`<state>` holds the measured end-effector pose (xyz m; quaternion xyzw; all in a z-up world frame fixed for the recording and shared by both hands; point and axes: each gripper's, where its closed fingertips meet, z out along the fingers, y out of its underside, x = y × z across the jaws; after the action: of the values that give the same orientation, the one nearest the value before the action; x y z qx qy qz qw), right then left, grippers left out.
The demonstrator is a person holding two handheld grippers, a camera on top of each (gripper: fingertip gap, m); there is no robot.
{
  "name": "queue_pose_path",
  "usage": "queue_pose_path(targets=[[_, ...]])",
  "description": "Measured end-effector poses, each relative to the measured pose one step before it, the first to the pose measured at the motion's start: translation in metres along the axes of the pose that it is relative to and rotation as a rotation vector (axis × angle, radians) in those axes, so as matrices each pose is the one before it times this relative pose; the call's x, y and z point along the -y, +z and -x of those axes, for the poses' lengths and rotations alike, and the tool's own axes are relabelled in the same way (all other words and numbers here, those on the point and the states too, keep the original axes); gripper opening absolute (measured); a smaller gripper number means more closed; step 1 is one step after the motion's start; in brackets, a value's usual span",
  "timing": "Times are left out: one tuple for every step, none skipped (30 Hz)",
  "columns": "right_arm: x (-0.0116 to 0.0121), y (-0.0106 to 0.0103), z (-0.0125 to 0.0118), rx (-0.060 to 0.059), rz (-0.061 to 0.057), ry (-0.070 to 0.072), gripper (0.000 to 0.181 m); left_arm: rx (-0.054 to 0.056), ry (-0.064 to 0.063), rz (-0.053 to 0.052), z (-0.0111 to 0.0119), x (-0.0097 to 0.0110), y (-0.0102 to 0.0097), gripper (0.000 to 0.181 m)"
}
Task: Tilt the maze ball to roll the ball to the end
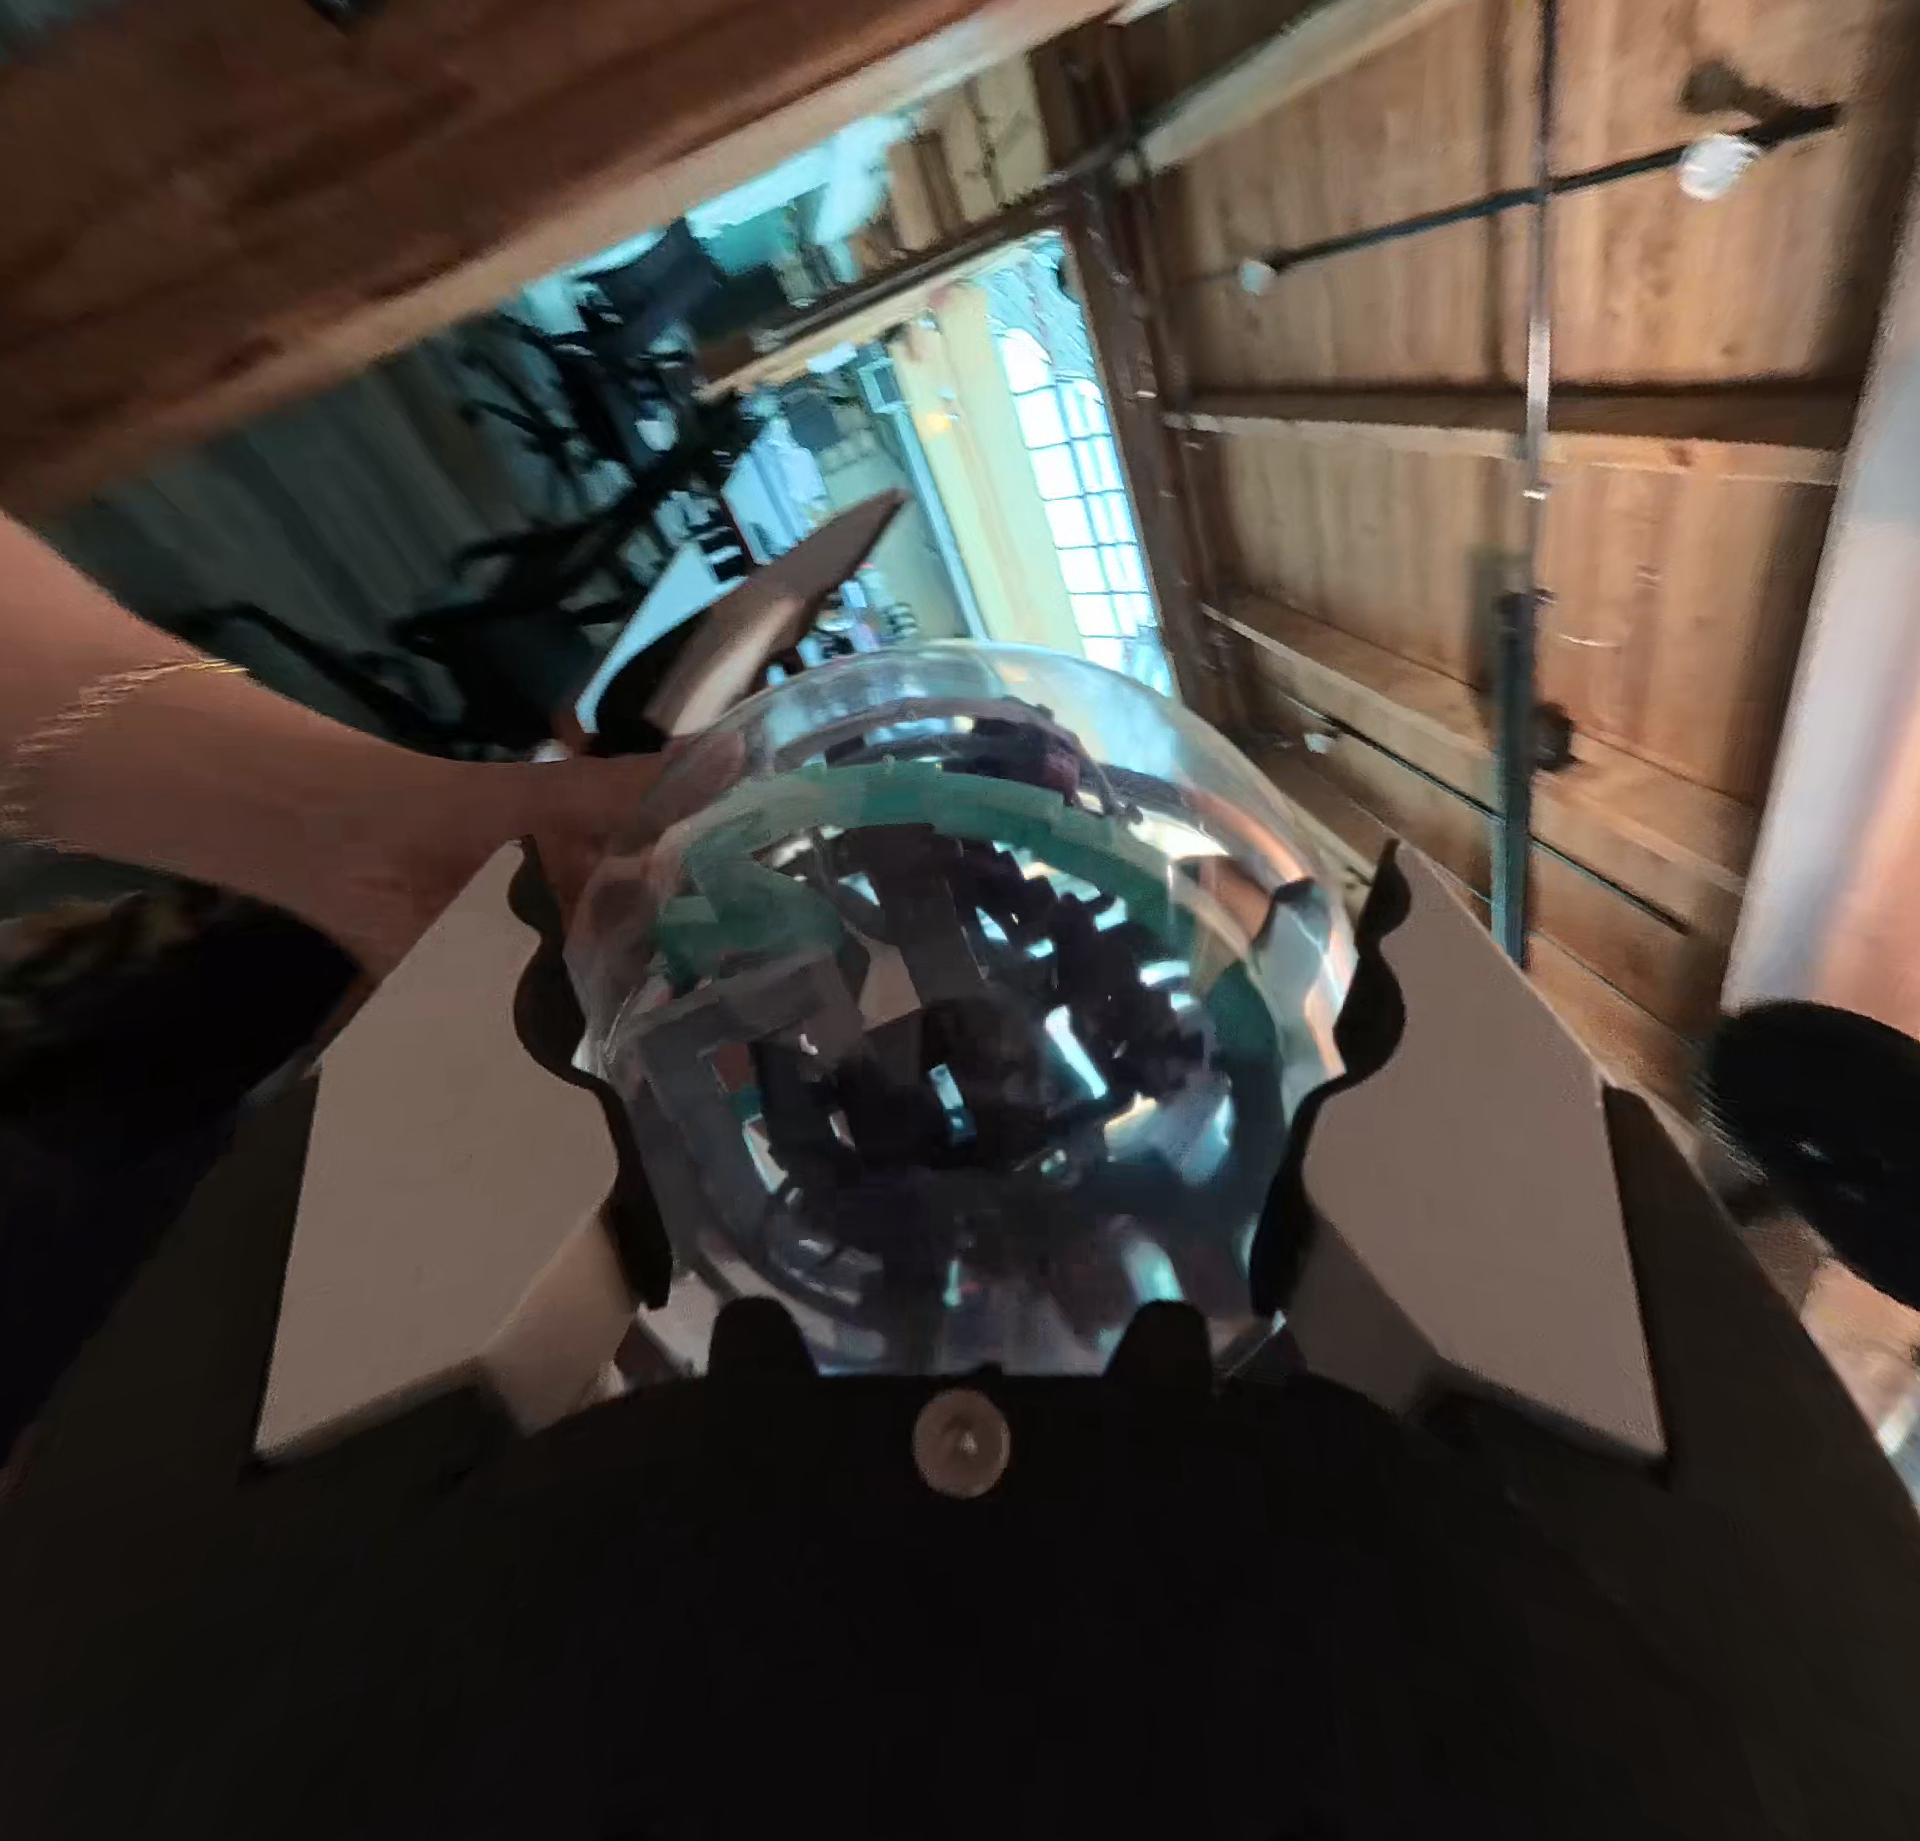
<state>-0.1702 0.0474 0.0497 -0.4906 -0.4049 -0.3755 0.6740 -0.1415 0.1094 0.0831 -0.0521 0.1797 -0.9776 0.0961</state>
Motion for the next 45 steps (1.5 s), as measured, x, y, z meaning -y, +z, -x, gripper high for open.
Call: queue_pose_path(targets=[[-0.00155, 0.00044, -0.00415, -0.0515, -0.0121, 0.0095, 0.145, 0.0098, 0.0192, -0.0236, 0.00061, 0.00233, 0.00055, 0.157], [0.00160, -0.00028, -0.00404, -0.0480, -0.0378, 0.0238, 0.147, 0.0028, 0.0134, -0.0157, -0.00053, 0.00054, 0.00091, 0.157], [0.00443, -0.00126, -0.00465, -0.0462, -0.0590, 0.0418, 0.148, -0.0014, 0.0127, -0.0170, -0.00115, 0.00040, 0.00089, 0.157], [0.00533, -0.00213, -0.00589, -0.0459, -0.0666, 0.0565, 0.147, -0.0076, 0.0179, -0.0228, -0.00223, 0.00134, 0.00076, 0.155], [0.00472, -0.00277, -0.00540, -0.0393, -0.0625, 0.0517, 0.144, -0.0156, 0.0236, -0.0259, -0.00342, 0.00205, 0.00053, 0.155], [0.00441, -0.00292, -0.00285, -0.0287, -0.0564, 0.0264, 0.140, -0.0203, 0.0259, -0.0152, -0.00390, 0.00092, 0.00098, 0.154], [0.00279, -0.00230, -0.00110, -0.0210, -0.0378, 0.0018, 0.140, -0.0214, 0.0212, -0.0025, -0.00349, -0.00056, 0.00173, 0.153], [0.00018, -0.00107, -0.00069, -0.0170, -0.0122, -0.0099, 0.143, -0.0186, 0.0170, 0.0122, -0.00274, -0.00231, 0.00251, 0.153], [-0.00091, 0.00001, -0.00152, -0.0181, 0.0037, -0.0156, 0.148, -0.0114, 0.0143, 0.0296, -0.00127, -0.00453, 0.00351, 0.152], [-0.00066, 0.00038, -0.00225, -0.0180, 0.0080, -0.0265, 0.150, -0.0016, 0.0033, 0.0373, 0.00021, -0.00525, 0.00410, 0.157], [-0.00065, 0.00067, -0.00147, -0.0092, 0.0130, -0.0313, 0.155, 0.0041, -0.0011, 0.0403, 0.00109, -0.00500, 0.00508, 0.157], [-0.00035, 0.00081, -0.00162, -0.0076, 0.0147, -0.0330, 0.157, -0.0025, 0.0068, 0.0335, -0.00011, -0.00278, 0.00546, 0.156], [0.00173, 0.00060, -0.00150, -0.0060, 0.0063, -0.0380, 0.157, -0.0133, 0.0228, 0.0060, -0.00263, 0.00302, 0.00517, 0.156], [0.00273, 0.00046, -0.00315, -0.0100, 0.0033, -0.0380, 0.156, -0.0180, 0.0525, -0.0122, -0.00460, 0.00710, 0.00453, 0.156], [0.00231, 0.00055, -0.00420, -0.0075, 0.0075, -0.0329, 0.155, -0.0200, 0.0620, -0.0077, -0.00522, 0.00739, 0.00486, 0.156], [0.00170, 0.00046, -0.00394, 0.0028, 0.0081, -0.0246, 0.153, -0.0264, 0.0434, 0.0117, -0.00491, 0.00452, 0.00588, 0.156], [0.00204, 0.00051, -0.00257, 0.0139, 0.0010, -0.0132, 0.148, -0.0226, 0.0162, 0.0286, -0.00313, 0.00094, 0.00653, 0.156], [0.00301, 0.00084, -0.00157, 0.0185, -0.0081, -0.0039, 0.142, -0.0225, -0.0033, 0.0408, -0.00226, -0.00200, 0.00667, 0.156], [0.00340, 0.00137, -0.00065, 0.0179, -0.0108, -0.0085, 0.138, -0.0339, -0.0161, 0.0512, -0.00349, -0.00390, 0.00645, 0.156], [0.00354, 0.00192, 0.00027, 0.0191, -0.0066, -0.0183, 0.136, 0.0107, -0.0279, 0.0521, 0.00350, -0.00364, 0.00585, 0.156], [0.00191, 0.00261, 0.00115, 0.0233, 0.0077, -0.0237, 0.138, 0.0134, -0.0385, 0.0479, 0.00450, -0.00250, 0.00520, 0.157], [0.00106, 0.00259, 0.00299, 0.0346, 0.0143, -0.0247, 0.143, -0.0058, -0.0085, 0.0523, 0.00162, -0.00357, 0.00391, 0.157], [0.00123, 0.00244, 0.00325, 0.0369, 0.0121, -0.0201, 0.146, 0.0138, 0.0260, 0.0442, 0.00361, -0.00326, 0.00308, 0.157], [-0.00020, 0.00227, -0.00161, 0.0088, 0.0157, -0.0076, 0.148, 0.0261, 0.0227, 0.0202, 0.00360, -0.00058, 0.00281, 0.157], [0.00032, 0.00161, -0.00311, -0.0003, 0.0028, -0.0004, 0.148, 0.0038, 0.0027, -0.0110, -0.00057, 0.00317, 0.00258, 0.157], [0.00175, 0.00086, -0.00464, -0.0101, -0.0133, 0.0055, 0.149, 0.0042, -0.0015, -0.0132, -0.00072, 0.00248, 0.00250, 0.157], [0.00315, 0.00015, -0.00492, -0.0121, -0.0247, 0.0099, 0.148, -0.0078, 0.0037, -0.0079, -0.00252, 0.00143, 0.00263, 0.157], [0.00334, -0.00012, -0.00445, -0.0085, -0.0257, 0.0129, 0.147, -0.0077, 0.0047, -0.0085, -0.00249, 0.00195, 0.00260, 0.157], [0.00252, -0.00012, -0.00394, -0.0064, -0.0182, 0.0101, 0.145, 0.0019, 0.0042, -0.0033, -0.00058, 0.00112, 0.00256, 0.156], [0.00115, 0.00015, -0.00316, -0.0042, -0.0086, 0.0009, 0.145, 0.0063, 0.0044, -0.0061, 0.00044, 0.00166, 0.00224, 0.157], [-0.00059, 0.00036, -0.00183, 0.0007, 0.0032, -0.0086, 0.145, -0.0033, 0.0073, -0.0053, -0.00079, 0.00177, 0.00204, 0.156], [-0.00182, 0.00042, -0.00113, 0.0024, 0.0098, -0.0141, 0.146, -0.0042, 0.0138, 0.0002, -0.00102, 0.00158, 0.00230, 0.155], [-0.00185, 0.00052, -0.00100, 0.0017, 0.0115, -0.0181, 0.146, 0.0016, 0.0199, 0.0019, -0.00042, 0.00189, 0.00252, 0.155], [-0.00210, 0.00068, -0.00121, 0.0004, 0.0144, -0.0169, 0.146, 0.0022, 0.0263, 0.0022, -0.00067, 0.00237, 0.00279, 0.155], [-0.00162, 0.00092, -0.00123, 0.0026, 0.0113, -0.0153, 0.147, -0.0060, 0.0359, 0.0008, -0.00214, 0.00272, 0.00308, 0.156], [-0.00038, 0.00099, -0.00212, -0.0011, 0.0040, -0.0123, 0.147, -0.0141, 0.0486, -0.0026, -0.00387, 0.00333, 0.00318, 0.156], [0.00126, 0.00105, -0.00291, -0.0035, -0.0055, -0.0060, 0.147, -0.0215, 0.0532, -0.0017, -0.00518, 0.00341, 0.00330, 0.156], [0.00289, 0.00122, -0.00357, -0.0060, -0.0138, 0.0022, 0.147, -0.0171, 0.0430, 0.0035, -0.00468, 0.00301, 0.00367, 0.156], [0.00344, 0.00140, -0.00380, -0.0070, -0.0163, 0.0043, 0.147, -0.0097, 0.0291, 0.0056, -0.00343, 0.00299, 0.00397, 0.156], [0.00329, 0.00157, -0.00357, -0.0060, -0.0145, -0.0022, 0.147, -0.0093, 0.0238, 0.0030, -0.00304, 0.00316, 0.00394, 0.156], [0.00288, 0.00197, -0.00324, -0.0047, -0.0093, -0.0084, 0.147, -0.0140, 0.0231, -0.0005, -0.00316, 0.00327, 0.00340, 0.156], [0.00251, 0.00227, -0.00278, -0.0030, -0.0057, -0.0101, 0.148, -0.0183, 0.0210, -0.0019, -0.00329, 0.00311, 0.00294, 0.157], [0.00291, 0.00234, -0.00237, -0.0008, -0.0062, -0.0123, 0.148, -0.0207, 0.0217, -0.0054, -0.00329, 0.00333, 0.00232, 0.157], [0.00384, 0.00244, -0.00156, 0.0039, -0.0084, -0.0166, 0.149, -0.0207, 0.0224, -0.0138, -0.00331, 0.00436, 0.00161, 0.157], [0.00410, 0.00259, -0.00123, 0.0077, -0.0066, -0.0195, 0.149, -0.0198, 0.0144, -0.0184, -0.00312, 0.00535, 0.00121, 0.157]])
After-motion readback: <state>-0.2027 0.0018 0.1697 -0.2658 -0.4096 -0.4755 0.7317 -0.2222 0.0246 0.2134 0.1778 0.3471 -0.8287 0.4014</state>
